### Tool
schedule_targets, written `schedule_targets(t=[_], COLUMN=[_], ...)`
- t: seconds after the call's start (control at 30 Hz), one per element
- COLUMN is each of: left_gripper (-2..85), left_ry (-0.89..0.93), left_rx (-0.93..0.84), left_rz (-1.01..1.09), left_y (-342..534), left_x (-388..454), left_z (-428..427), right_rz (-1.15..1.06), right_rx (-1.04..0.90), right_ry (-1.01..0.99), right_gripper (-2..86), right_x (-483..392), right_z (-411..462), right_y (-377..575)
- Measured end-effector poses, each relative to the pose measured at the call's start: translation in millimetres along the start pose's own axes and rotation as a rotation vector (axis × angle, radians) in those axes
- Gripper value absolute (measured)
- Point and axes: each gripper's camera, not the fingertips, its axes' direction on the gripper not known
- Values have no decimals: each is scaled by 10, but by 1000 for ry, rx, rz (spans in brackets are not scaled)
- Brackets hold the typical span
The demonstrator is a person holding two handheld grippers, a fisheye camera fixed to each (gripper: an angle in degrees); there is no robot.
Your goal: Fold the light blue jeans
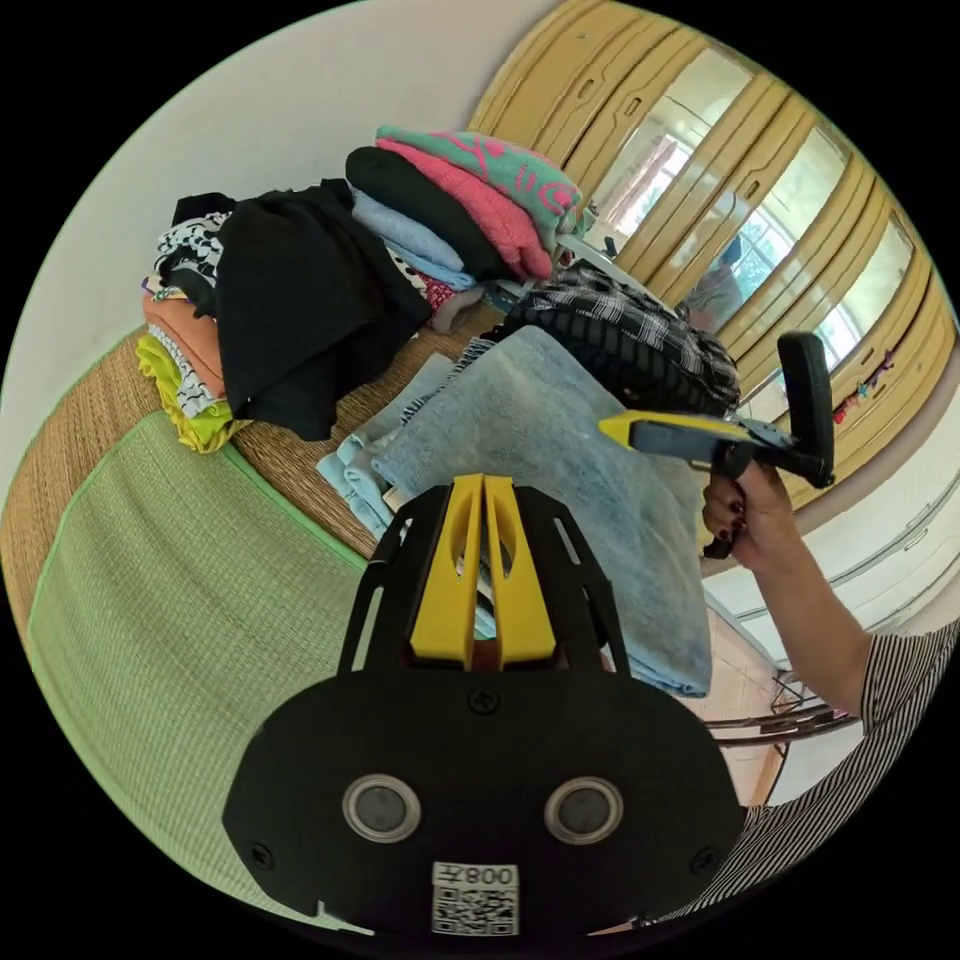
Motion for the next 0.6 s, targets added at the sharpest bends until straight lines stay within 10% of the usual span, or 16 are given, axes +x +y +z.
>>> schedule_targets(t=[0.6], left_gripper=[3], left_ry=[25], left_rx=[-53], left_rz=[43], left_y=[451], left_x=[125], left_z=[-267], right_rz=[182], right_rx=[66], right_ry=[-91], right_gripper=[6], right_x=[-233], right_z=[56], right_y=[988])
